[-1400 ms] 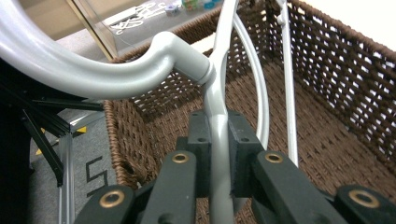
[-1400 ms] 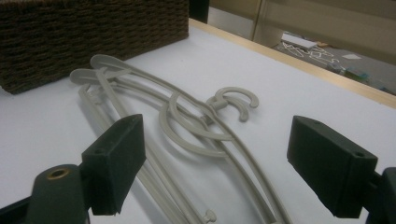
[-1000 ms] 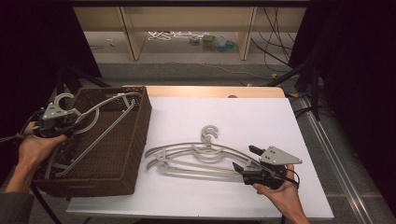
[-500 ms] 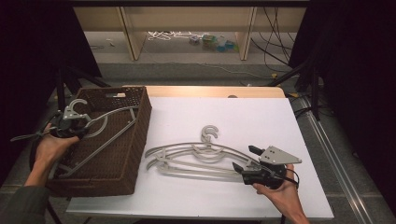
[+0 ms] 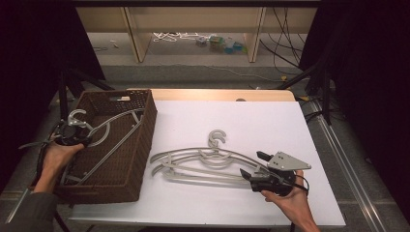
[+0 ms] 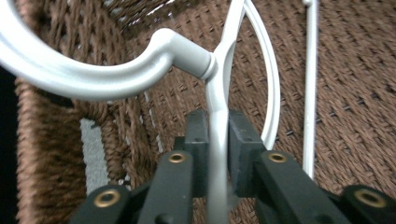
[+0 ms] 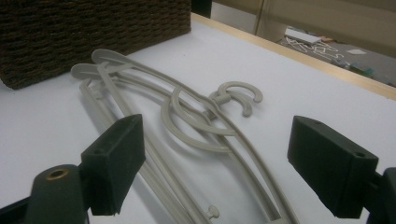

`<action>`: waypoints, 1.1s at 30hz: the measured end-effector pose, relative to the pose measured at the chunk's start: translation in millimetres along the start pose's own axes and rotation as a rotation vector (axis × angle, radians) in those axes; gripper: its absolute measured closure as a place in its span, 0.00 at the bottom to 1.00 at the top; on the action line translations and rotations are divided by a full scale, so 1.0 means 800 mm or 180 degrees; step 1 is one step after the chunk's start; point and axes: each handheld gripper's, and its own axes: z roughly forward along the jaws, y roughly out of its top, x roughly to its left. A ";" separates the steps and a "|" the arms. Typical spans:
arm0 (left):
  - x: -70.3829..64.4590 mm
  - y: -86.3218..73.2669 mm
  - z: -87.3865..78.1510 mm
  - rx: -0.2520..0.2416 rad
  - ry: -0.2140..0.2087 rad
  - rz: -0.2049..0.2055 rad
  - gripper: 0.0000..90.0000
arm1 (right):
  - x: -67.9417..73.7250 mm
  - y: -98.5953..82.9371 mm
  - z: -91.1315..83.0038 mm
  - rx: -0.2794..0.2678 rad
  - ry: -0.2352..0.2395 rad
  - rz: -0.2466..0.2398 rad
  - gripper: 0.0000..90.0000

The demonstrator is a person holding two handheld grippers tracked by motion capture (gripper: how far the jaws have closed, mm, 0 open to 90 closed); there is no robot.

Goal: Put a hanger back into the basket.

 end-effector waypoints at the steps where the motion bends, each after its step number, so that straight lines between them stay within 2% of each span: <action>1: 0.001 -0.001 -0.001 0.0012 0.0031 -0.0042 0.79 | 0.000 0.000 0.000 -0.0004 0.0007 -0.0002 0.22; 3: 0.002 -0.001 -0.007 -0.0056 0.0117 -0.0164 0.70 | 0.000 -0.001 0.000 -0.0003 0.0007 0.0000 0.22; 6: 0.003 0.001 -0.020 -0.0171 0.0088 -0.0265 0.61 | -0.001 0.000 0.000 -0.0013 0.0000 0.0019 0.22; 9: -0.002 0.006 -0.038 -0.0331 0.0150 -0.0368 0.49 | 0.000 -0.001 0.000 -0.0006 -0.0005 0.0006 0.22; 16: -0.026 0.016 -0.093 -0.0825 -0.0041 -0.0496 0.34 | 0.000 0.000 0.000 -0.0001 0.0009 0.0010 0.22; 20: -0.056 0.020 -0.121 -0.1142 -0.0248 -0.0523 0.29 | 0.001 -0.001 0.001 -0.0017 -0.0002 0.0016 0.22; 25: -0.095 0.024 -0.139 -0.1436 -0.0467 -0.0452 0.26 | 0.001 -0.001 0.001 0.0019 0.0025 0.0013 0.22; 33: -0.156 0.032 -0.152 -0.1713 -0.0854 -0.0336 0.23 | 0.001 -0.002 0.003 0.0005 0.0014 0.0021 0.22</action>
